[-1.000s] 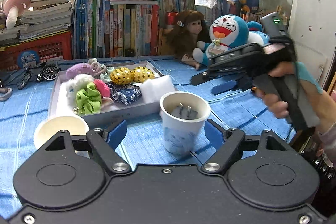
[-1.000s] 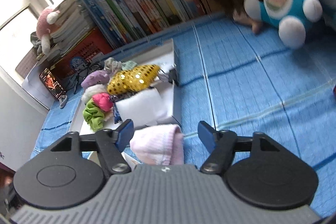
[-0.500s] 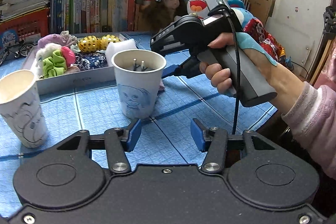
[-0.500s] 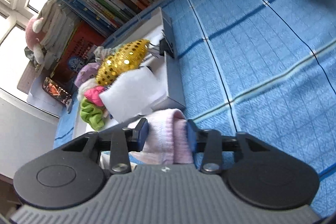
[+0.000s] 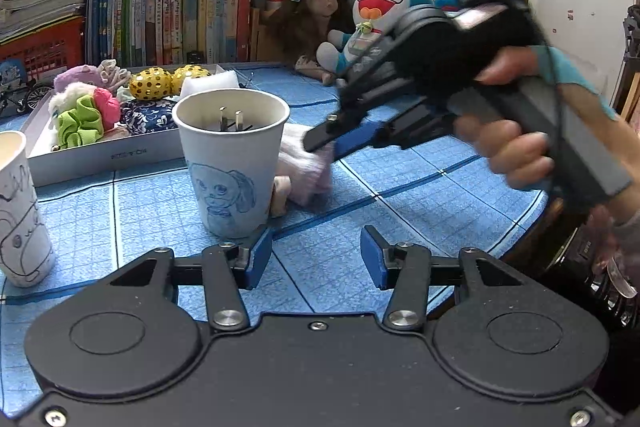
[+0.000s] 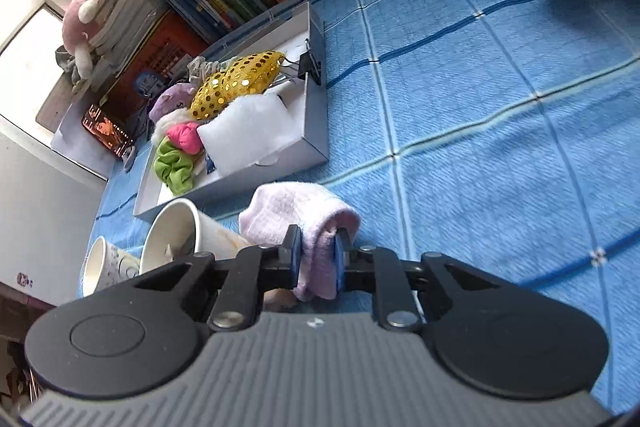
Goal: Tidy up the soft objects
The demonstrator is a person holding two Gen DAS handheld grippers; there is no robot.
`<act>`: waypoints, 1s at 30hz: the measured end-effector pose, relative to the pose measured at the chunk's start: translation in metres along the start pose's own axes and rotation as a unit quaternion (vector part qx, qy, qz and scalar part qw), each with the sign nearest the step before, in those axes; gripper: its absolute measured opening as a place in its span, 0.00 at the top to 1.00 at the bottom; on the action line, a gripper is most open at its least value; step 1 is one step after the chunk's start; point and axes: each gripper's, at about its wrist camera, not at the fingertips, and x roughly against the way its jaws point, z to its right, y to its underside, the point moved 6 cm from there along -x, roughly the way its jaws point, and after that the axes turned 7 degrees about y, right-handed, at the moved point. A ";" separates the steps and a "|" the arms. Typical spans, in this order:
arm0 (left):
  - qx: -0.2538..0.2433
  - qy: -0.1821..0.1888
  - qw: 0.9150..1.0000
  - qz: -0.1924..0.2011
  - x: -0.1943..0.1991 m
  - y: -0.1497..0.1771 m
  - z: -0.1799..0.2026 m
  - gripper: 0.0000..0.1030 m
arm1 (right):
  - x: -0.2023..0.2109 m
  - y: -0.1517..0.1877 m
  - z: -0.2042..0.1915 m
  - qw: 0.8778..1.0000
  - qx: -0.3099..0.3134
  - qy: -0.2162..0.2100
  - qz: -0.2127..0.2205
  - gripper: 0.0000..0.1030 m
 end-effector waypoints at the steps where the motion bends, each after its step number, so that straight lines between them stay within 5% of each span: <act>1: 0.000 -0.001 1.000 0.000 -0.002 0.000 0.001 0.55 | 0.005 0.001 0.003 1.000 0.002 0.010 0.005 0.80; 6: 0.003 -0.006 1.000 0.003 -0.010 0.000 0.001 0.55 | 0.019 -0.002 0.018 0.999 -0.002 0.038 0.033 0.79; 13: 0.016 -0.011 1.000 0.002 -0.019 0.004 0.000 0.55 | 0.008 -0.021 0.007 0.998 -0.017 0.018 0.053 0.79; 18: 0.016 -0.016 1.000 0.007 -0.017 0.005 -0.001 0.55 | 0.004 -0.023 0.002 0.987 0.045 0.126 0.093 0.56; 20: 0.011 -0.021 1.000 0.014 -0.017 0.004 -0.002 0.55 | 0.012 -0.019 -0.002 0.986 0.065 0.118 0.102 0.47; 30: 0.018 -0.023 0.999 0.018 -0.023 0.002 -0.002 0.63 | 0.013 -0.013 -0.033 0.985 0.153 0.045 0.071 0.51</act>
